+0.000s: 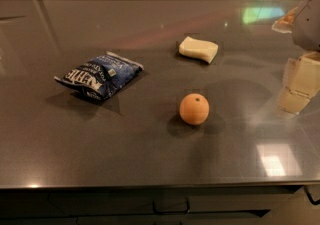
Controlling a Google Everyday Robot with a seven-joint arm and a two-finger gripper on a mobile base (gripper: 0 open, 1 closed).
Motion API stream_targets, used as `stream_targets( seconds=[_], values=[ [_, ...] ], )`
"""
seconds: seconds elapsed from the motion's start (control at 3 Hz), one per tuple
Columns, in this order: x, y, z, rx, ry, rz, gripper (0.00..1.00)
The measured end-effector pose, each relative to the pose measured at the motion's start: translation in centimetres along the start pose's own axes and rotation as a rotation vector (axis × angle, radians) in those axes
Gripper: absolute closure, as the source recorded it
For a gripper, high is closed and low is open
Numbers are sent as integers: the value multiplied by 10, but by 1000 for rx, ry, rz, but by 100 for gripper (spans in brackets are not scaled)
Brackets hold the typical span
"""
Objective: Pick orange
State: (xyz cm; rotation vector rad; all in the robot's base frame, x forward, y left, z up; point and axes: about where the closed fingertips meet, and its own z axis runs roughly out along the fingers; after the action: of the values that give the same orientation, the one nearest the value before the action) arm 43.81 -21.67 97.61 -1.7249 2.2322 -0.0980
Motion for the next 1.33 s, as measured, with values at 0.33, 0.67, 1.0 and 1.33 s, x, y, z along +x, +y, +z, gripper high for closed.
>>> stream_targets(
  seconds=[0.33, 0.67, 1.0, 1.33],
  values=[
    [0, 0, 0, 0, 0, 0, 0],
    [-3, -4, 4, -7, -8, 10, 0],
    [-12, -3, 32, -50, -47, 16, 0],
    [-25, 6, 62, -111, -101, 13, 0]
  ],
)
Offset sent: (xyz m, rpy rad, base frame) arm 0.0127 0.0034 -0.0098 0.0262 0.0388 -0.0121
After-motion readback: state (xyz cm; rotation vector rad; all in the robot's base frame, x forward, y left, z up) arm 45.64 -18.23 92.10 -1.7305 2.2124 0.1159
